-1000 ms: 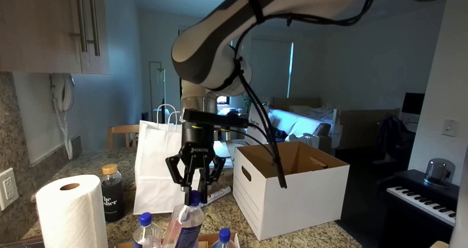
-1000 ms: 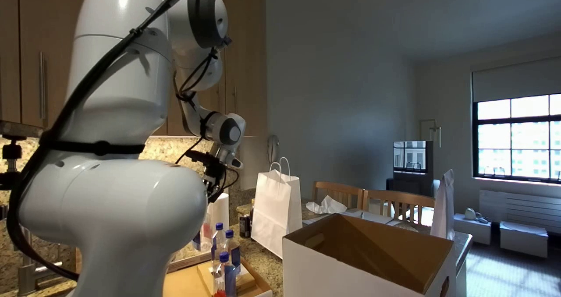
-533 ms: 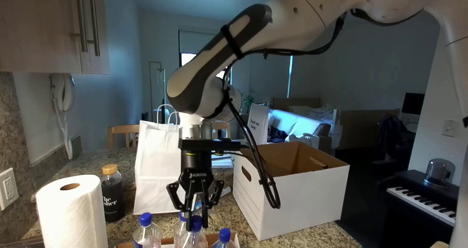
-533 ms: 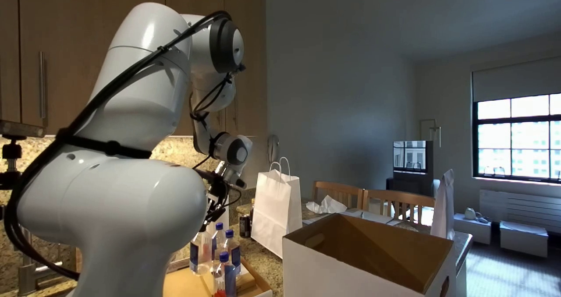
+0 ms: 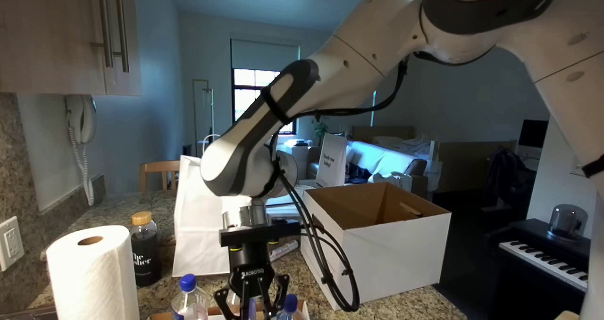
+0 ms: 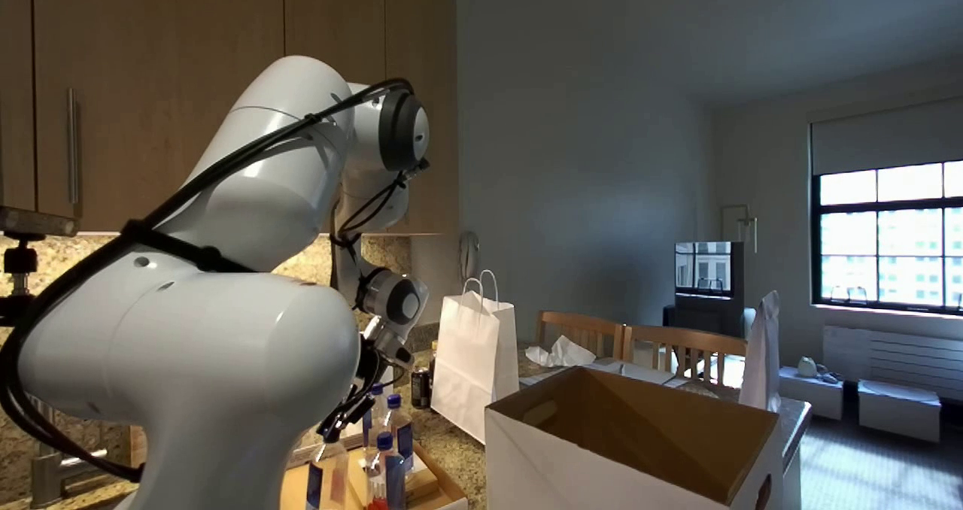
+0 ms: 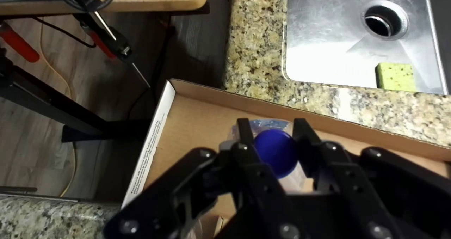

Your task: Pick the bottle in the box and put it on the table

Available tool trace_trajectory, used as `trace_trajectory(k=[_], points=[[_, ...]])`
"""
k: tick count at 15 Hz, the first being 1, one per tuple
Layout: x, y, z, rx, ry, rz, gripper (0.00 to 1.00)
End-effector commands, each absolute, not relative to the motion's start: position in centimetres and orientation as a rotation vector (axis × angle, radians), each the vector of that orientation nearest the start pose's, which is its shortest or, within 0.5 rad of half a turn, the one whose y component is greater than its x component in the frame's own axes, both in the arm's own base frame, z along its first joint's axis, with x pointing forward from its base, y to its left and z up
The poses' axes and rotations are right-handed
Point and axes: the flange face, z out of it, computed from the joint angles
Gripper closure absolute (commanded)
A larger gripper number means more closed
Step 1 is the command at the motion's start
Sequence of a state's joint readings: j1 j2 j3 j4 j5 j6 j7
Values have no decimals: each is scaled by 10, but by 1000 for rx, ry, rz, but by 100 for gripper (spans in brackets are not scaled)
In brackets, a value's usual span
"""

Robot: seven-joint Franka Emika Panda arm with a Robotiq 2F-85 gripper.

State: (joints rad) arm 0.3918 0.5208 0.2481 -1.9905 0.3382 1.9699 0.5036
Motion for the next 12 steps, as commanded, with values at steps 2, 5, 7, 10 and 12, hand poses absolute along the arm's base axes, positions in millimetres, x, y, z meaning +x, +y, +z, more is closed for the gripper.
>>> trace_trajectory(k=[2, 5, 7, 10, 12], points=[[429, 354, 155, -2982, 150, 1115, 87], [430, 356, 159, -3002, 95, 1191, 78], [431, 354, 163, -3005, 60, 1218, 40], [420, 348, 179, -3028, 32, 1231, 22], [415, 345, 191, -3083, -13, 1175, 9]])
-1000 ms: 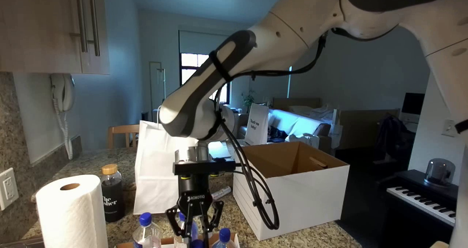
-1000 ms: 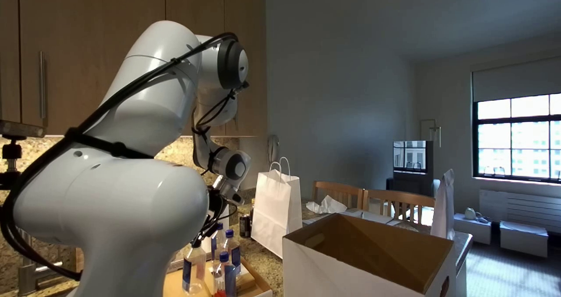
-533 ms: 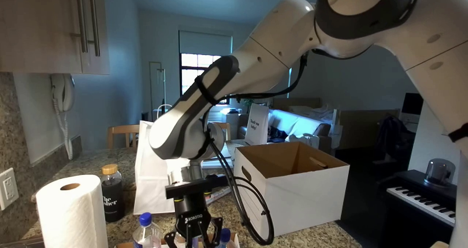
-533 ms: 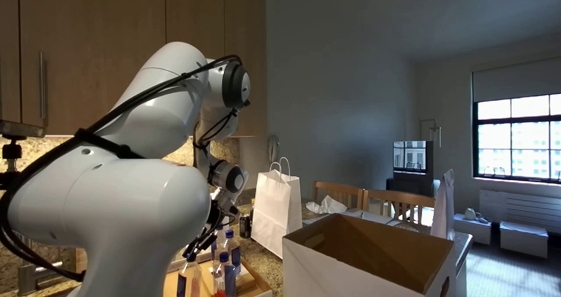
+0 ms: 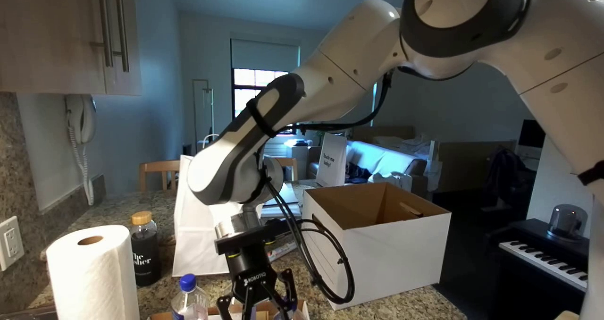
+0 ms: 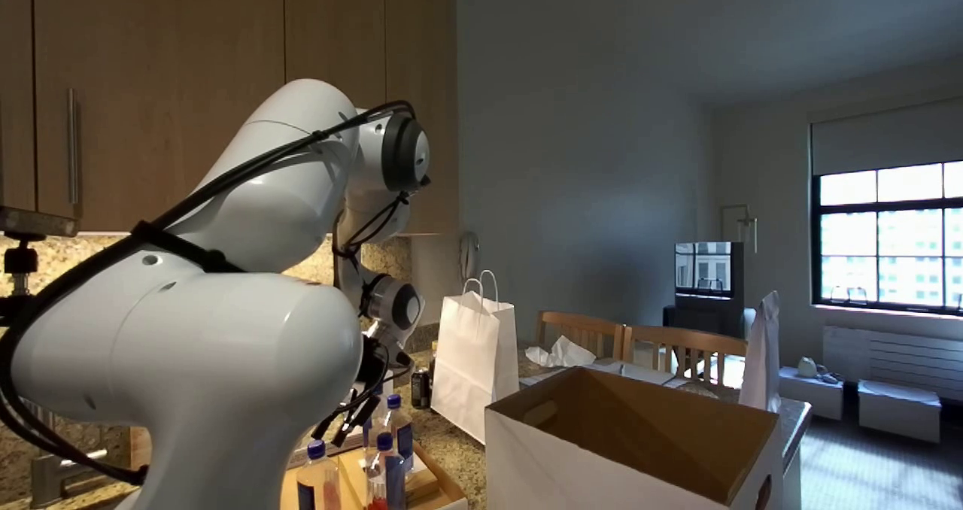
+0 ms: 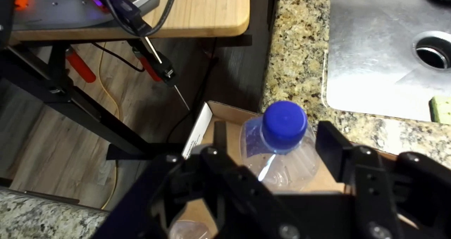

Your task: Pick the bottle in the box and put it on the table

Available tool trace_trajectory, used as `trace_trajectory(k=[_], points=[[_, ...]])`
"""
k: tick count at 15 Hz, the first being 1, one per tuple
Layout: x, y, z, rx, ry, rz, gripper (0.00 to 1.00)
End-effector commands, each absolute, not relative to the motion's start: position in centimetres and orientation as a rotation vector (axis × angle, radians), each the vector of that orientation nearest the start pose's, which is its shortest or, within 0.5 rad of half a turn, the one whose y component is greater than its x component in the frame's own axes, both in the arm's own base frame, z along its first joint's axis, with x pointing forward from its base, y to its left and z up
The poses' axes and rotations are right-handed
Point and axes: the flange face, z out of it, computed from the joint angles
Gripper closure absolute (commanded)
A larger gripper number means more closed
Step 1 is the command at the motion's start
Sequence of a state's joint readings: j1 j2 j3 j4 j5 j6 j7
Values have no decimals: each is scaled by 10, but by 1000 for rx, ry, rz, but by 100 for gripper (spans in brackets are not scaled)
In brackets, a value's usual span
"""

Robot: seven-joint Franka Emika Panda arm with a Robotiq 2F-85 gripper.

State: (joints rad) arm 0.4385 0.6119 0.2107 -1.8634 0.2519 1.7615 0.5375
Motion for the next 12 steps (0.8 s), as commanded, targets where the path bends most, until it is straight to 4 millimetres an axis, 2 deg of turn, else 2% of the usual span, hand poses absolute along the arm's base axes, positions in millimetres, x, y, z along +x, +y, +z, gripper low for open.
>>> trace_trajectory(k=[1, 2, 12], points=[[415, 344, 196, -3094, -23, 1187, 3], [414, 342, 202, -3107, -36, 1181, 0], [408, 319, 273, -3129, -105, 1065, 0]])
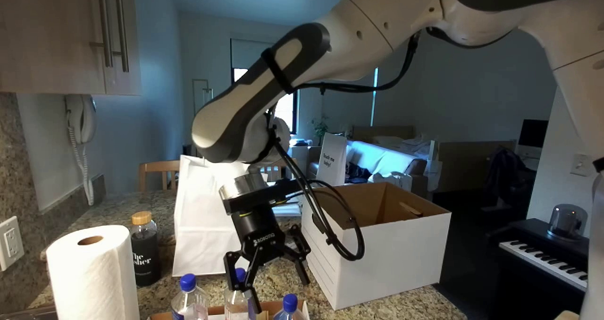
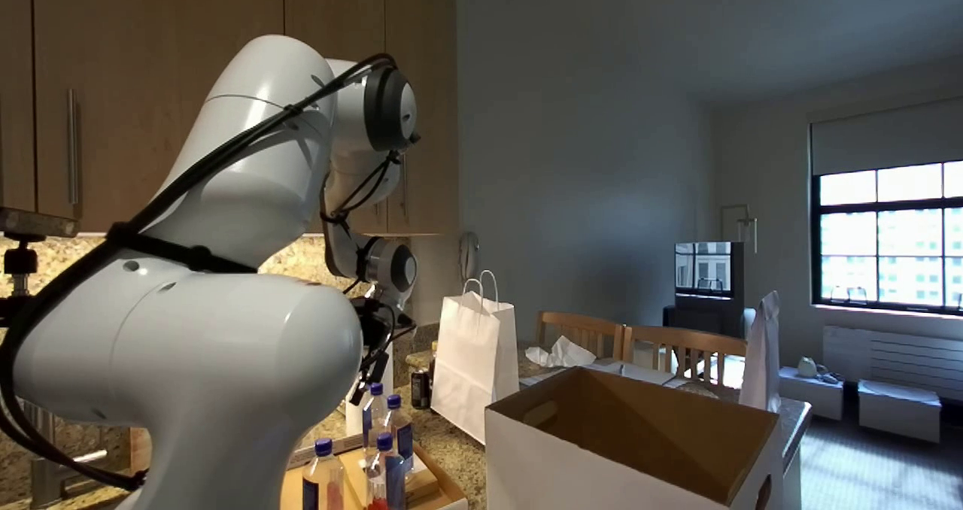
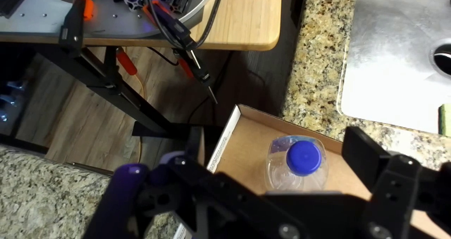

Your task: Pick the bottle in the box and put it on the table

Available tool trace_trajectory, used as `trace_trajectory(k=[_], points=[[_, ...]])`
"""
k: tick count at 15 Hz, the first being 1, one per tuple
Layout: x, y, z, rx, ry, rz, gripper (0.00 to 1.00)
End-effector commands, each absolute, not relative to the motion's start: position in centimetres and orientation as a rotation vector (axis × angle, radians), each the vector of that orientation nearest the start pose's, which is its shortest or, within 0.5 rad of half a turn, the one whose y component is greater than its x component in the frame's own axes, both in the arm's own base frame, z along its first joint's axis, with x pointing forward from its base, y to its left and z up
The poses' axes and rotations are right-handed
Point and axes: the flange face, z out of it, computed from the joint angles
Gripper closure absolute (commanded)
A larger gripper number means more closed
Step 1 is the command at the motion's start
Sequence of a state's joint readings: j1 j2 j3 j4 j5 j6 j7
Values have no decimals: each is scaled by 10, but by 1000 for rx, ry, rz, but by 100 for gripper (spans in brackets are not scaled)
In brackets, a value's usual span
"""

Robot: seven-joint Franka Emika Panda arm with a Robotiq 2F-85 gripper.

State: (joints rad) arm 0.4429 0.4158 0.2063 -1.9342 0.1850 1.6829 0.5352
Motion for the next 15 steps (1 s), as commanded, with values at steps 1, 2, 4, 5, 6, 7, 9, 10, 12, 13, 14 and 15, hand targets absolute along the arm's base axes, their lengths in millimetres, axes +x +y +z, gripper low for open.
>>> trace_trajectory(k=[1, 2, 4, 5, 6, 7, 9, 10, 12, 13, 14, 15], points=[[407, 314, 281, -3137, -105, 1040, 0], [405, 305, 291, -3145, -105, 1015, 0], [398, 286, 312, -3157, -123, 1006, 0], [396, 274, 321, -3167, -129, 1007, 0], [394, 259, 330, -3190, -119, 992, 0], [392, 245, 340, -3216, -117, 978, 0], [393, 211, 358, -3241, -102, 925, 0], [396, 194, 367, -3232, -80, 864, 0], [401, 160, 387, -3178, -36, 745, 0], [402, 141, 398, -3168, -38, 706, 0], [403, 122, 408, -3154, -34, 664, 0], [404, 98, 420, -3136, -27, 627, 0]])
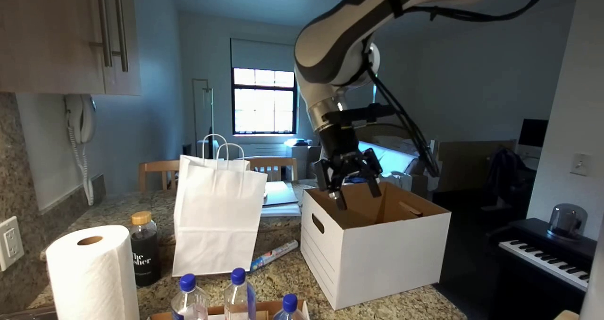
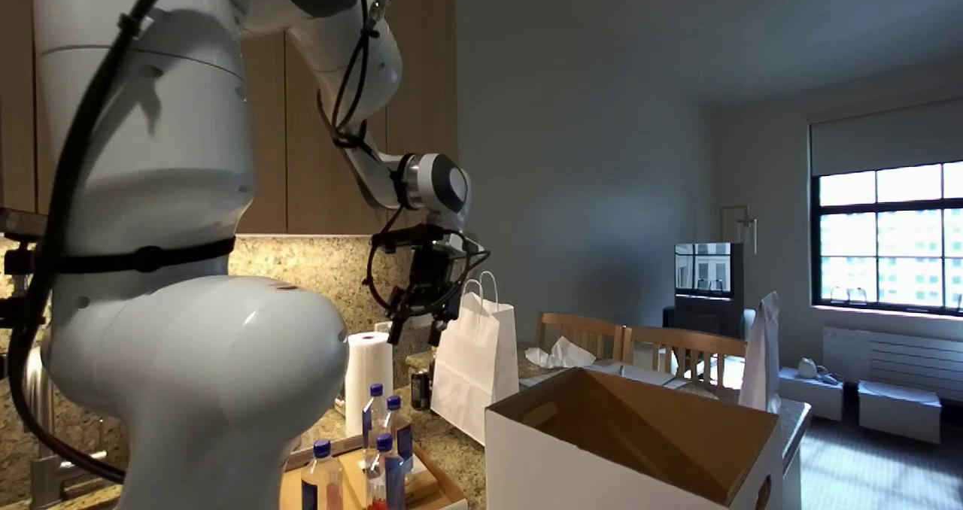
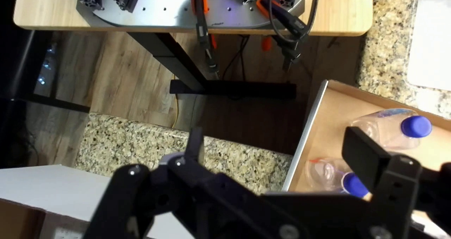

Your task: Pick the bottle in the box and put it on the table

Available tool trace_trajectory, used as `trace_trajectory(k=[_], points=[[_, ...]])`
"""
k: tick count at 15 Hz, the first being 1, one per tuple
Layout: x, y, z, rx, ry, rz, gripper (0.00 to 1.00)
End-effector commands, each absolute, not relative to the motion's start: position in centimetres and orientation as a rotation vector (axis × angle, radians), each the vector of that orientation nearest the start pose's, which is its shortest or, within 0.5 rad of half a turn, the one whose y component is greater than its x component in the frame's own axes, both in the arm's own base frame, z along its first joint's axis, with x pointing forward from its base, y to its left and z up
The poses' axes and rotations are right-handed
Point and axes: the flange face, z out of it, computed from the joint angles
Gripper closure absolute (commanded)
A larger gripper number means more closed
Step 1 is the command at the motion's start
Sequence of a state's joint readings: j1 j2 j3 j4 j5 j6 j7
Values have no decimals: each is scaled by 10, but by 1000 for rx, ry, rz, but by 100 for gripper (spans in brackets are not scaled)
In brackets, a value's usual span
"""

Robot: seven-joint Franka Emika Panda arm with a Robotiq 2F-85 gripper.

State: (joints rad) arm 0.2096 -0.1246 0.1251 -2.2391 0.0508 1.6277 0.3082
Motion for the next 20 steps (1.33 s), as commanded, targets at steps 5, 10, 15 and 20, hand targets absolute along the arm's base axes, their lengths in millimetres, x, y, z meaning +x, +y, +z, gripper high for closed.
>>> trace_trajectory(k=[5, 10, 15, 20], points=[[406, -16, 472, -3050, 14, 443, 0], [398, -112, 502, -3001, 47, 326, 0], [396, -135, 507, -2966, 104, 285, 0], [397, -134, 506, -2967, 100, 289, 0]])
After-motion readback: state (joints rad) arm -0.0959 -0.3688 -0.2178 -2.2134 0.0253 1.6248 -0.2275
